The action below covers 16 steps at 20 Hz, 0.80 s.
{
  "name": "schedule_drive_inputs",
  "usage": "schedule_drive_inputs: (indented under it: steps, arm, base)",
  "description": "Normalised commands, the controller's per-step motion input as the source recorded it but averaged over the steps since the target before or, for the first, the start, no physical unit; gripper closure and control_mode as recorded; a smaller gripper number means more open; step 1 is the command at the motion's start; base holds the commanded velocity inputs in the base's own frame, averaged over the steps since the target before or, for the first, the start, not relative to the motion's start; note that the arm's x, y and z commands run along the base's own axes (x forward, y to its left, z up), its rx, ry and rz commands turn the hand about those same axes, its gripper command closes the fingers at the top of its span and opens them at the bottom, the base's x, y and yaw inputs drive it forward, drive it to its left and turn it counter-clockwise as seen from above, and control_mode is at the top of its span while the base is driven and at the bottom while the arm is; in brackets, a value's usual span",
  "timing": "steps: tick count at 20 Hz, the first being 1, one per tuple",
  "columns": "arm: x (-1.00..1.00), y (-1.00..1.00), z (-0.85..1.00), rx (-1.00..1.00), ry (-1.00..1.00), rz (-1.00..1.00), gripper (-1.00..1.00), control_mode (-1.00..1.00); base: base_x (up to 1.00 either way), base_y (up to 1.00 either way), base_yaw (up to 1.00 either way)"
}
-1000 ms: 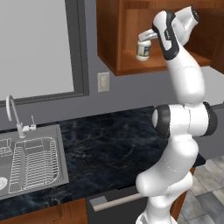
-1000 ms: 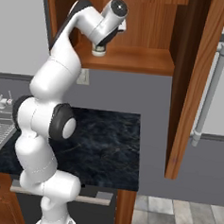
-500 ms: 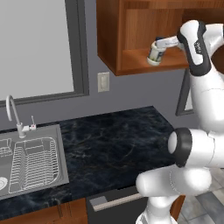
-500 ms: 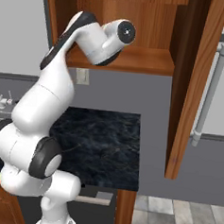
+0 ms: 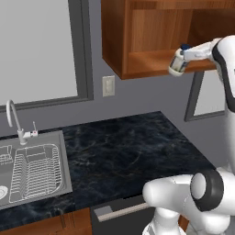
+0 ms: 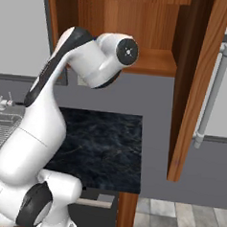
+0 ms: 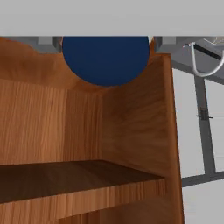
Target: Collect the turmeric, mayonnaise, and shaker from the cabinet and place them next to the stove.
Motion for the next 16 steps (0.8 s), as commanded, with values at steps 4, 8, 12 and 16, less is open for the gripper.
schedule_drive_inputs:
  steps: [4,8,12,16]
  arm:
    - [-1.0,0.0,0.0,0.0,0.0,0.0,1.0,-1.0]
    - [-1.0,0.0,0.0,0.0,0.0,0.0,1.0,-1.0]
    - [-1.0,0.04,0.0,0.0,0.0,0.0,1.0,-1.0]
    - [-0.98,0.07,-0.04,-0.01,-0.02,0.0,1.0,-1.0]
  base:
    - [0.0,0.0,0.0]
    - [0.0,0.0,0.0]
    - [0.0,0.0,0.0]
    - [0.0,0.0,0.0]
